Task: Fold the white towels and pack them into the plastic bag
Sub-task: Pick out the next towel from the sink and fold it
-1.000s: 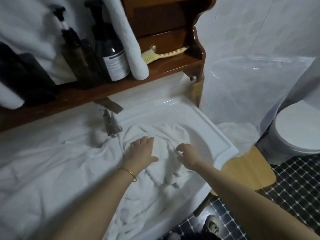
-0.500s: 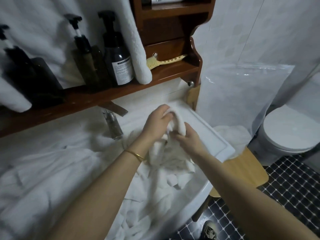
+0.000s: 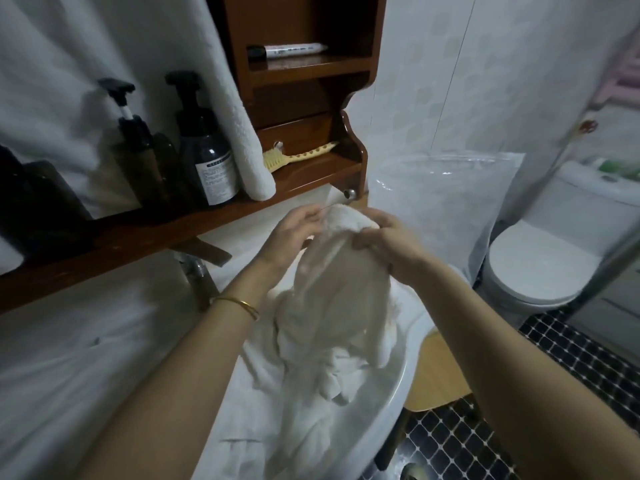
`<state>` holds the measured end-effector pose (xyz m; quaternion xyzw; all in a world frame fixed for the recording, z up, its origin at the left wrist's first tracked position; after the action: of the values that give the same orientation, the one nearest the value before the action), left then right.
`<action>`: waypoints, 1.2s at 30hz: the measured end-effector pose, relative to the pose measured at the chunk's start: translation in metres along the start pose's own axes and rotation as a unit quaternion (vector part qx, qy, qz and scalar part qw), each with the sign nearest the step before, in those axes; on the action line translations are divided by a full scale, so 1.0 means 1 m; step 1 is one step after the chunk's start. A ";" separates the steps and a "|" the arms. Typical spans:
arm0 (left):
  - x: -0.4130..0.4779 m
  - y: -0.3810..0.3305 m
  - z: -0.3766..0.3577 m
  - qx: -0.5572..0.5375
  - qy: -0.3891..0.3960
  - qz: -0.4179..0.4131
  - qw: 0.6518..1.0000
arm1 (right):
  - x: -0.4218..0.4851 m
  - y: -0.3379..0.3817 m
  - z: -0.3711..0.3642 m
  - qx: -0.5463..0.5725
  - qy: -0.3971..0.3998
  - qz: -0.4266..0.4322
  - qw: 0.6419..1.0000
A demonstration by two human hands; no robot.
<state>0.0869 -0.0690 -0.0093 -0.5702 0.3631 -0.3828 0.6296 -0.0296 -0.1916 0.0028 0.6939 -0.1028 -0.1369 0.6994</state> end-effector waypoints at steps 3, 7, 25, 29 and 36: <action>-0.003 -0.002 -0.006 0.054 0.003 0.017 0.998 | 0.001 0.005 0.002 0.017 -0.064 0.017 0.998; -0.017 0.024 -0.010 0.128 -0.032 0.082 0.988 | 0.003 0.000 0.021 0.136 -0.203 0.001 0.970; 0.006 -0.023 0.013 0.028 -0.131 0.120 0.984 | -0.010 -0.050 0.009 -0.395 -0.167 -0.062 0.901; 0.020 -0.031 0.009 -0.071 -0.121 0.190 0.972 | -0.034 -0.034 -0.029 -0.365 -0.096 0.232 0.897; 0.017 -0.005 -0.005 -0.101 -0.091 0.244 0.960 | -0.028 -0.017 -0.018 -0.453 -0.206 0.261 0.827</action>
<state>0.0897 -0.0869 -0.0054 -0.5576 0.4686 -0.1256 0.6736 -0.0507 -0.1650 -0.0132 0.2022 -0.3485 -0.1198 0.9074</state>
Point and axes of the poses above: each hand's wrist, its own x-axis towards the middle knuckle, its own z-axis out of the back of the hand, y = z × x, the point moved 3 cm from there along x, towards the middle knuckle, and after that the axes turned 11 degrees about y, right-handed, at the moved point
